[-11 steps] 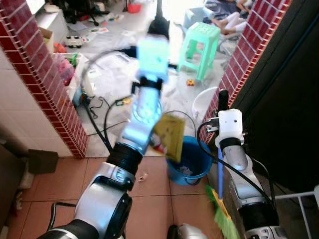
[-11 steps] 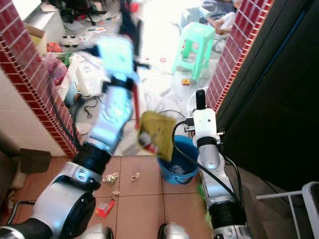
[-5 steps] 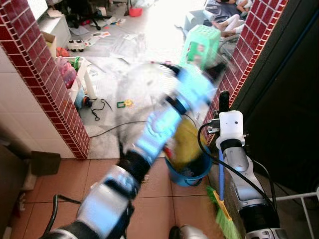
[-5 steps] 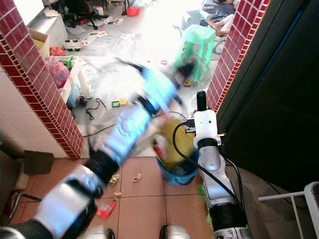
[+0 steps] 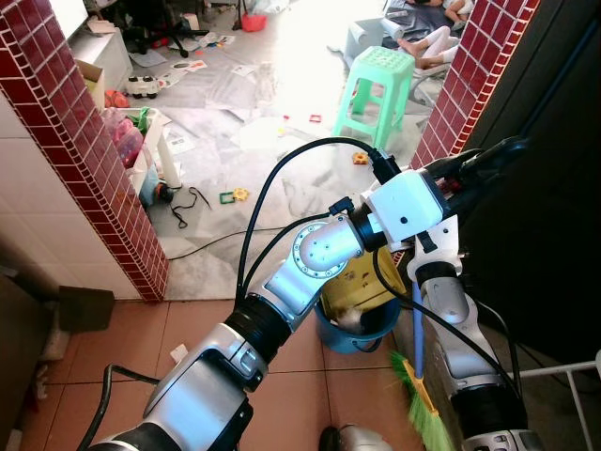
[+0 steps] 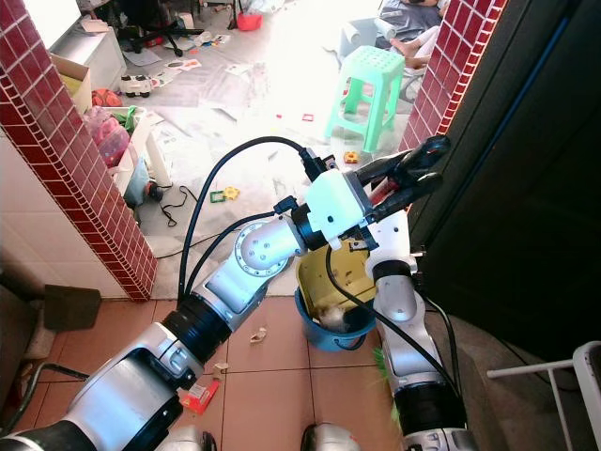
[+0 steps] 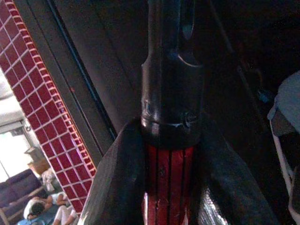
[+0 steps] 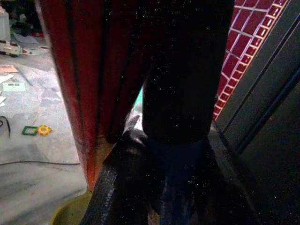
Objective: Sweep floor
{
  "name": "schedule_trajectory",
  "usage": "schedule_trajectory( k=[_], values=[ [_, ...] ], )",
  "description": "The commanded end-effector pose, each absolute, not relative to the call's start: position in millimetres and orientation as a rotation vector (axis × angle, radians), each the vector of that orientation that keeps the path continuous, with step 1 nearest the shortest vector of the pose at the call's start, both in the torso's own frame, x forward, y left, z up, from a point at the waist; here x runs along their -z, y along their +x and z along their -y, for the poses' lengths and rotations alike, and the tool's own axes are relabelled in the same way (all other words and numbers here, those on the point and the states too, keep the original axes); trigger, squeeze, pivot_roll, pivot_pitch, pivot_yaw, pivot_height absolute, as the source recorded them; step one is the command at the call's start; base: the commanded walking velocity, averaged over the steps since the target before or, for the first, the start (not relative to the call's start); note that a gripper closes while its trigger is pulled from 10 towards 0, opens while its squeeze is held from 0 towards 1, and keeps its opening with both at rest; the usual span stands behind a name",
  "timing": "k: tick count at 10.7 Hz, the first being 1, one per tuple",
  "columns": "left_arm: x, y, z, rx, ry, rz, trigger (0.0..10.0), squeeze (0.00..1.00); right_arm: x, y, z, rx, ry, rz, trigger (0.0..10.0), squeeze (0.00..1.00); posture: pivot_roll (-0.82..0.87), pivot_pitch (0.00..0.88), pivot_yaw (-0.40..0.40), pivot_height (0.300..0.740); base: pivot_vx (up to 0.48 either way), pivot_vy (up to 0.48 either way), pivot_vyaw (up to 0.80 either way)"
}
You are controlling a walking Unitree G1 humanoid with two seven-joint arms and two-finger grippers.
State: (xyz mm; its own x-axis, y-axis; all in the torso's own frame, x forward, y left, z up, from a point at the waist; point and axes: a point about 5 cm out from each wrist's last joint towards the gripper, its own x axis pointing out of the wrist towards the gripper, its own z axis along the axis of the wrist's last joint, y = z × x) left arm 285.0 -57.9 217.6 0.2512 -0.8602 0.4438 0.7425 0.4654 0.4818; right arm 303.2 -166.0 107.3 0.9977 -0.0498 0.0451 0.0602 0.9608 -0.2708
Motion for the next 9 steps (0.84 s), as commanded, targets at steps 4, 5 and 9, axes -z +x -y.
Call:
schedule_trajectory(
  k=[4, 5, 9],
  values=[
    [-299, 291, 44, 0.831, 0.084, 1.017, 10.0, 0.00, -115, 309, 166, 0.057, -0.294, 0.071, 10.0, 0.00, -0.10, 0.021, -0.030, 0.740, 0.000, 0.000, 0.00],
    [-318, 303, 23, 0.691, 0.085, 1.065, 10.0, 0.00, -115, 310, 165, 0.055, -0.291, 0.072, 10.0, 0.00, -0.09, 0.019, -0.031, 0.740, 0.000, 0.000, 0.00],
    [-348, 337, -72, 0.215, 0.154, 1.041, 10.0, 0.00, -112, 314, 158, 0.028, -0.272, 0.068, 10.0, 0.00, -0.04, 0.009, -0.045, 0.740, 0.000, 0.000, 0.00]
  ],
)
